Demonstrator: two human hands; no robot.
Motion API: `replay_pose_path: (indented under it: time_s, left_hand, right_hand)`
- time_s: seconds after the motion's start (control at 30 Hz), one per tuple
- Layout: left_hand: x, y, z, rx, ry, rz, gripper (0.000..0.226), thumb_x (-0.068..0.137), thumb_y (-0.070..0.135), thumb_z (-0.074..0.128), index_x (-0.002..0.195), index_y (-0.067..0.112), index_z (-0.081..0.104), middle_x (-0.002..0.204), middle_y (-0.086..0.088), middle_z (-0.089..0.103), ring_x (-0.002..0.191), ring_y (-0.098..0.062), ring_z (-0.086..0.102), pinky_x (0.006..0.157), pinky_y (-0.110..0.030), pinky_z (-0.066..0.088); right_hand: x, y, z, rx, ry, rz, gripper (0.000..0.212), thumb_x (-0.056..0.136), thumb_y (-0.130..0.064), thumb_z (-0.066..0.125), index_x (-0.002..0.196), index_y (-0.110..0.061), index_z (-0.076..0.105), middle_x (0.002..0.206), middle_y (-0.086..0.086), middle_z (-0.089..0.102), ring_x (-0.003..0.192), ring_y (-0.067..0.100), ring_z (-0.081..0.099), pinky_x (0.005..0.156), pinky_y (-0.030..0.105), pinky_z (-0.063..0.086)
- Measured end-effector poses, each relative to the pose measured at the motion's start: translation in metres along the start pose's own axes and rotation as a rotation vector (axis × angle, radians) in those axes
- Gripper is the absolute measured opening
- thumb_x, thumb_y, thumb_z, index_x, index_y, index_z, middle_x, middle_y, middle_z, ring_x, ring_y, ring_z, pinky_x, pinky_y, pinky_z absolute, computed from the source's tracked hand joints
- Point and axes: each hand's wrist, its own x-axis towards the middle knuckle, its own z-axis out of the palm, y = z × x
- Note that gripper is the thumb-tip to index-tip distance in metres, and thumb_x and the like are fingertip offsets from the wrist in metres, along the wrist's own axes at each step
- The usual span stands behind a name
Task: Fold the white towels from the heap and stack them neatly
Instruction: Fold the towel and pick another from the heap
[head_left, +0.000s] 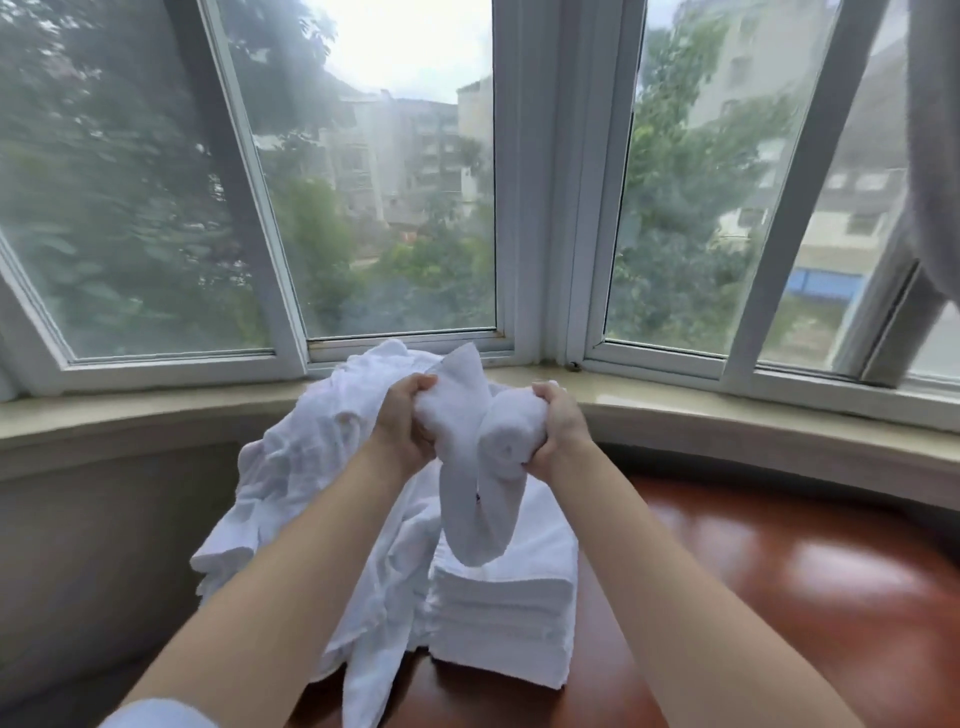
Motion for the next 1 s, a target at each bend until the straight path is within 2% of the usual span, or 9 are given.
replay_pose_path:
  time_s: [0.17, 0.27, 0.43, 0.6, 0.7, 0.77, 0.83, 0.9, 1.0]
  left_hand:
    - [0.017, 0.005, -0.004, 0.023, -0.017, 0.007, 0.018, 0.090, 0.021, 0.047, 0.073, 0.015, 0.049, 0.066, 0.000, 0.048, 0.056, -0.013, 0.047, 0.052, -0.022, 0.033]
    - [0.027, 0.009, -0.007, 0.046, -0.020, 0.007, 0.021, 0.090, 0.021, 0.047, 0.070, 0.015, 0.049, 0.057, 0.002, 0.049, 0.048, -0.011, 0.049, 0.048, -0.020, 0.035]
    - [0.041, 0.020, -0.021, 0.085, -0.095, -0.034, 0.018, 0.089, 0.017, 0.051, 0.071, 0.015, 0.050, 0.065, 0.000, 0.049, 0.059, -0.014, 0.048, 0.058, -0.023, 0.035]
    - [0.051, 0.039, -0.051, 0.162, -0.322, -0.026, 0.020, 0.094, 0.017, 0.048, 0.075, 0.012, 0.055, 0.057, -0.001, 0.058, 0.054, -0.014, 0.058, 0.051, -0.021, 0.044]
    - [0.050, 0.041, -0.072, 0.212, -0.478, -0.095, 0.014, 0.094, 0.016, 0.051, 0.085, 0.008, 0.059, 0.061, -0.001, 0.063, 0.052, -0.013, 0.060, 0.045, -0.019, 0.044]
    - [0.048, 0.041, -0.087, 0.276, -0.562, -0.169, 0.010, 0.092, 0.015, 0.056, 0.092, 0.005, 0.060, 0.062, -0.003, 0.063, 0.049, -0.013, 0.059, 0.042, -0.018, 0.043]
    - [0.048, 0.041, -0.099, 0.354, -0.607, -0.226, 0.024, 0.087, 0.011, 0.062, 0.107, -0.003, 0.063, 0.079, -0.014, 0.065, 0.063, -0.022, 0.063, 0.051, -0.022, 0.049]
    - [0.051, 0.038, -0.106, 0.418, -0.655, -0.271, 0.043, 0.086, 0.007, 0.061, 0.126, -0.010, 0.056, 0.108, -0.028, 0.060, 0.093, -0.036, 0.059, 0.078, -0.038, 0.050]
    - [0.062, 0.041, -0.100, 0.451, -0.725, -0.277, 0.042, 0.092, 0.008, 0.056, 0.129, -0.011, 0.052, 0.129, -0.033, 0.053, 0.112, -0.040, 0.054, 0.101, -0.048, 0.042]
  right_hand:
    - [0.019, 0.009, 0.008, -0.008, 0.042, -0.021, 0.017, 0.088, -0.025, 0.056, 0.102, -0.015, 0.057, 0.095, 0.009, 0.063, 0.084, 0.027, 0.060, 0.090, 0.038, 0.048]
    - [0.031, 0.016, 0.009, 0.048, 0.059, -0.045, 0.017, 0.087, -0.027, 0.056, 0.099, -0.015, 0.061, 0.106, 0.010, 0.064, 0.096, 0.029, 0.062, 0.098, 0.039, 0.047]
    - [0.036, 0.037, 0.026, 0.154, 0.148, -0.149, 0.019, 0.091, -0.021, 0.056, 0.074, -0.016, 0.052, 0.077, 0.006, 0.060, 0.069, 0.025, 0.057, 0.073, 0.034, 0.048]
    - [0.039, 0.067, 0.052, 0.216, 0.322, -0.327, 0.015, 0.088, -0.015, 0.056, 0.074, -0.014, 0.051, 0.073, 0.005, 0.056, 0.070, 0.024, 0.054, 0.078, 0.034, 0.046]
    - [0.035, 0.104, 0.076, 0.276, 0.441, -0.407, 0.020, 0.088, -0.014, 0.056, 0.071, -0.014, 0.046, 0.055, 0.003, 0.059, 0.062, 0.022, 0.055, 0.070, 0.030, 0.048]
    - [0.032, 0.123, 0.087, 0.311, 0.501, -0.412, 0.019, 0.088, -0.015, 0.056, 0.073, -0.014, 0.044, 0.062, 0.006, 0.060, 0.065, 0.024, 0.057, 0.074, 0.034, 0.051]
    - [0.027, 0.138, 0.090, 0.354, 0.541, -0.413, 0.018, 0.088, -0.017, 0.056, 0.075, -0.014, 0.043, 0.075, 0.008, 0.058, 0.072, 0.026, 0.058, 0.080, 0.039, 0.051]
    - [0.025, 0.145, 0.089, 0.371, 0.578, -0.393, 0.013, 0.087, -0.019, 0.056, 0.080, -0.012, 0.048, 0.079, 0.011, 0.060, 0.073, 0.029, 0.059, 0.077, 0.037, 0.051]
    - [0.026, 0.140, 0.090, 0.385, 0.603, -0.400, 0.013, 0.087, -0.020, 0.056, 0.080, -0.010, 0.051, 0.075, 0.012, 0.062, 0.070, 0.029, 0.060, 0.071, 0.034, 0.050]
